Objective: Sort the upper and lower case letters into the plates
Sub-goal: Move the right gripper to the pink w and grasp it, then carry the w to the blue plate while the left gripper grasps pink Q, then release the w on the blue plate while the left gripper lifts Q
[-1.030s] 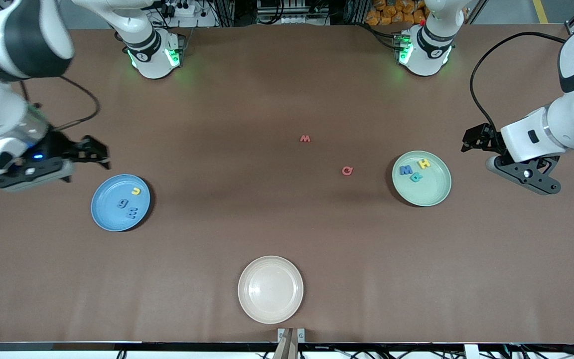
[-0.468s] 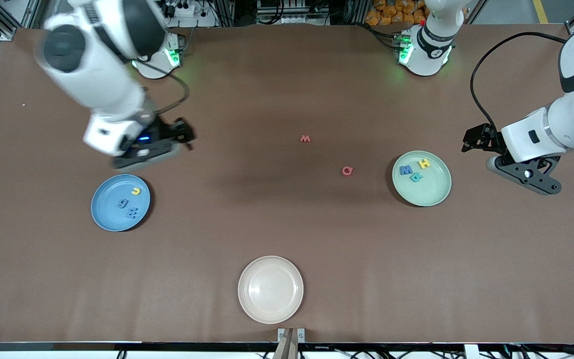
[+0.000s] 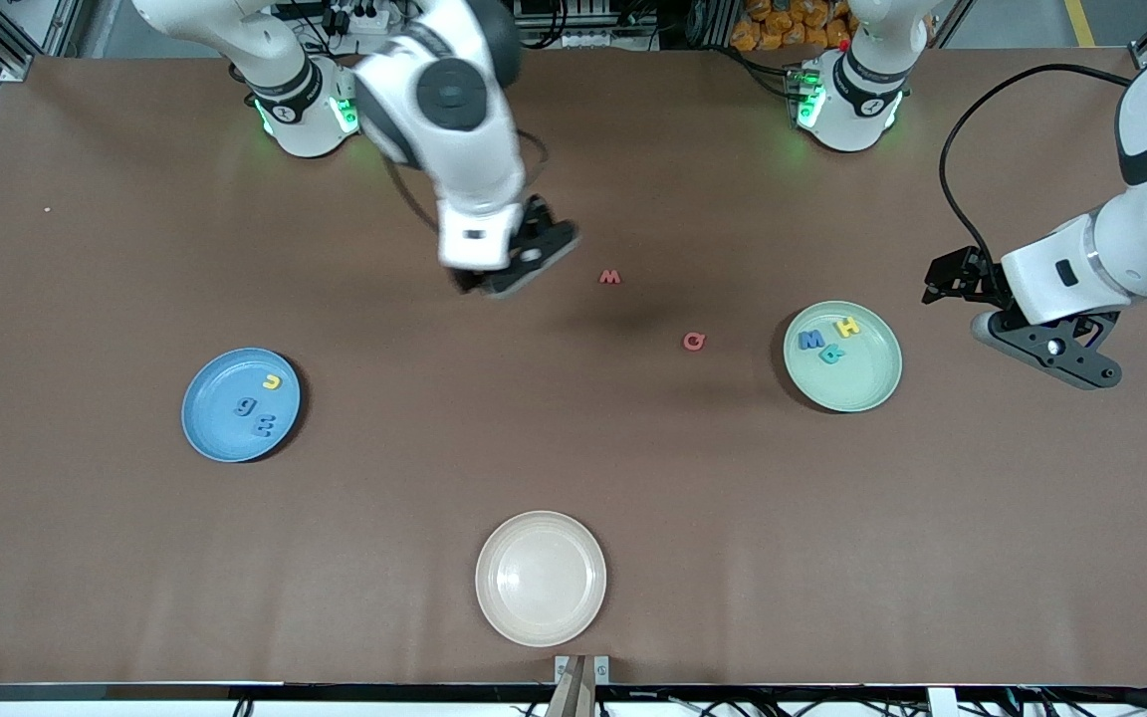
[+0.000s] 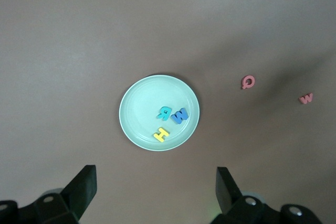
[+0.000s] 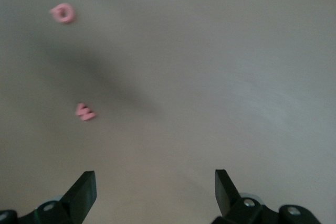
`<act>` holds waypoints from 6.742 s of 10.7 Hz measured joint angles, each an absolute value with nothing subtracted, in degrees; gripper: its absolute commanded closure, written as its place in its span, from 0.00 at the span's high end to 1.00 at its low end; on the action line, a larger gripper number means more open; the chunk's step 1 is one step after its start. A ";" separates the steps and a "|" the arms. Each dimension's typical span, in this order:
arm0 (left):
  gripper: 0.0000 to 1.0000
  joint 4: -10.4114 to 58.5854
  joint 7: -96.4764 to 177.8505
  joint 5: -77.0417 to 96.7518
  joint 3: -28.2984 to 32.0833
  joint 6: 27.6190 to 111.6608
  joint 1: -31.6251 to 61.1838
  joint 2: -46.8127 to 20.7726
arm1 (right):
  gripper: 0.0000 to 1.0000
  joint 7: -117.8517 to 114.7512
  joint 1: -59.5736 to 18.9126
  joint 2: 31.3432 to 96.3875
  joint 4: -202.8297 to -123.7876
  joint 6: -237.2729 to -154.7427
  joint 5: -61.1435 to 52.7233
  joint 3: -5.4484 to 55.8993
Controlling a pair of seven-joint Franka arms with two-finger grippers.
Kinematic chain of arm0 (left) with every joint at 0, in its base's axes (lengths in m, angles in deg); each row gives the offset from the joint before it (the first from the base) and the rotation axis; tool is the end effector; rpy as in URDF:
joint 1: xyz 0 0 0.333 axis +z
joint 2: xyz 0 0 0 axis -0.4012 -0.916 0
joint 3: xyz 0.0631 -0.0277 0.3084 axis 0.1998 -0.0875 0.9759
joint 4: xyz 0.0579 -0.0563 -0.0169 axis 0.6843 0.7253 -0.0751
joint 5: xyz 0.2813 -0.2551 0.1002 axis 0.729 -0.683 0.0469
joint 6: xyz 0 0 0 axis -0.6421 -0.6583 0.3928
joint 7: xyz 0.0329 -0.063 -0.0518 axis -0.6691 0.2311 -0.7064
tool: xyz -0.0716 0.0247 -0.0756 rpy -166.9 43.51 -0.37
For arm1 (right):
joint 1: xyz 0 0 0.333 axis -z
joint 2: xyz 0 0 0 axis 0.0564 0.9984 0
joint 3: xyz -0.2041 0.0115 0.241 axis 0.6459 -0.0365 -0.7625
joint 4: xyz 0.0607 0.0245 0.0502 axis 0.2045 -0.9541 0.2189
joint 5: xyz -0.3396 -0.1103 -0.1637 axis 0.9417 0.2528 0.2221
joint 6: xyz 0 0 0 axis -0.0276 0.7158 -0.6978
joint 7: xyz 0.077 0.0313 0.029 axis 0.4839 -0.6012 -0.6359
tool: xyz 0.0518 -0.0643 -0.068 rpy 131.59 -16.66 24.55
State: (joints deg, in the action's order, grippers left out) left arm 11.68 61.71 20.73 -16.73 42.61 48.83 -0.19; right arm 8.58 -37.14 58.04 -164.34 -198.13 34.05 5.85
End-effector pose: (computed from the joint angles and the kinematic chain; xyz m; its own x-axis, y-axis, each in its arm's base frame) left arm 0.5971 -0.0840 0.5414 0.8898 -0.4450 -0.1009 -0.4317 -0.8926 0.1301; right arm 0.4402 0.4659 0.4028 0.7351 0.6780 0.0038 0.6772 -0.7339 -0.0533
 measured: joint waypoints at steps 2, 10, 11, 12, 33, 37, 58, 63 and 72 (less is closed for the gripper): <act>1.00 11.68 61.71 20.73 -16.71 42.61 48.84 -0.19 | 1.00 4.71 -39.52 62.05 -164.36 -203.10 34.34 3.60; 1.00 11.76 61.71 20.73 -16.58 41.96 48.95 -0.19 | 0.90 -8.09 -45.19 74.02 -164.11 -215.24 40.81 1.52; 1.00 12.02 61.71 20.76 -16.49 41.73 49.37 -0.19 | 0.89 -9.39 -45.63 75.24 -164.03 -215.87 41.22 1.52; 1.00 12.65 61.71 20.77 -16.37 42.15 50.28 -0.21 | 0.87 -10.67 -45.71 75.86 -163.97 -216.10 41.61 1.52; 1.00 42.48 23.51 20.74 -21.19 81.87 44.14 -2.91 | 0.00 -12.73 -46.61 82.53 -162.57 -220.36 47.79 1.99; 1.00 44.36 18.88 20.75 -21.19 86.41 42.57 -4.41 | 0.00 -8.28 -45.30 80.80 -160.70 -215.80 50.96 2.54; 0.91 46.17 -37.26 64.52 -21.17 94.28 29.93 -24.47 | 0.70 -6.10 7.61 63.77 -170.74 -192.10 41.70 9.47; 0.65 45.04 -37.27 64.52 -21.16 94.38 30.07 -24.47 | 1.00 -6.22 7.33 63.53 -172.14 -195.71 41.72 9.53; 0.73 44.30 -37.68 61.36 -21.17 94.38 30.12 -24.68 | 1.00 -4.97 3.04 43.76 -171.11 -192.81 37.23 8.85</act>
State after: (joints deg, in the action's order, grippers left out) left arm 44.30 -37.68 61.36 -21.17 94.38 30.12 -24.68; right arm -4.97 3.04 43.76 -171.11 -192.81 37.23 8.85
